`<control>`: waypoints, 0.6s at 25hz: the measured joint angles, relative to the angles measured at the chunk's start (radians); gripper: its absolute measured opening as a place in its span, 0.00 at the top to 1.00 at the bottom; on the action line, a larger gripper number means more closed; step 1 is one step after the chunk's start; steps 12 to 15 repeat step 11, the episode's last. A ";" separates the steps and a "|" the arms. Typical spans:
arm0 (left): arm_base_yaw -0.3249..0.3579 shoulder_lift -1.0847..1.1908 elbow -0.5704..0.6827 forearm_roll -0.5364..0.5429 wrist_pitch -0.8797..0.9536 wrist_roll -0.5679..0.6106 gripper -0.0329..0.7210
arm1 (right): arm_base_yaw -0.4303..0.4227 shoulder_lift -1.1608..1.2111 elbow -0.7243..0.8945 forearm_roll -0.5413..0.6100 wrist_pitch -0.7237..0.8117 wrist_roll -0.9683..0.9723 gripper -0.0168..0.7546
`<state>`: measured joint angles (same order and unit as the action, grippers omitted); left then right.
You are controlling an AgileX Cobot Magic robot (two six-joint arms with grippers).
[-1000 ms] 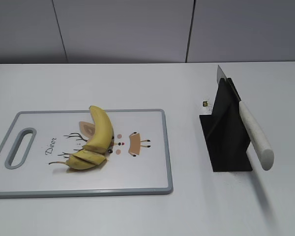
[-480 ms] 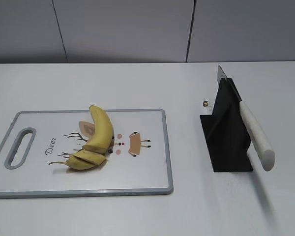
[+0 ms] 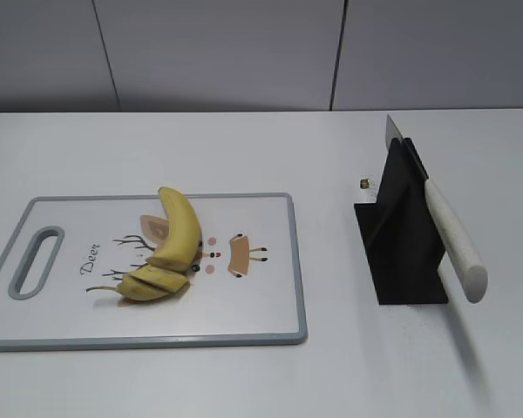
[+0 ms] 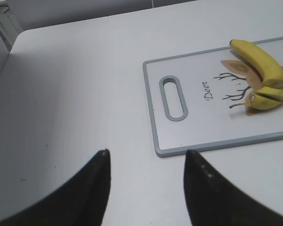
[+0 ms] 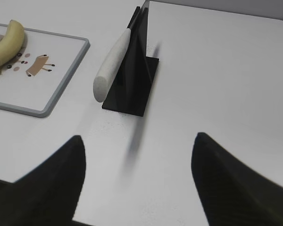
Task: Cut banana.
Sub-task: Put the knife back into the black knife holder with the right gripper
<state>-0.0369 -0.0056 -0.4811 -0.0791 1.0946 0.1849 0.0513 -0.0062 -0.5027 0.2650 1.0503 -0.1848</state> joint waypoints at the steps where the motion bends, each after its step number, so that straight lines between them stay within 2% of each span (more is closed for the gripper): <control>1: 0.000 0.000 0.000 0.000 0.000 0.000 0.31 | 0.000 0.000 0.000 0.000 0.000 0.000 0.29; 15: 0.000 0.000 0.000 0.000 0.000 0.000 0.31 | -0.001 0.000 0.000 0.002 0.000 0.000 0.29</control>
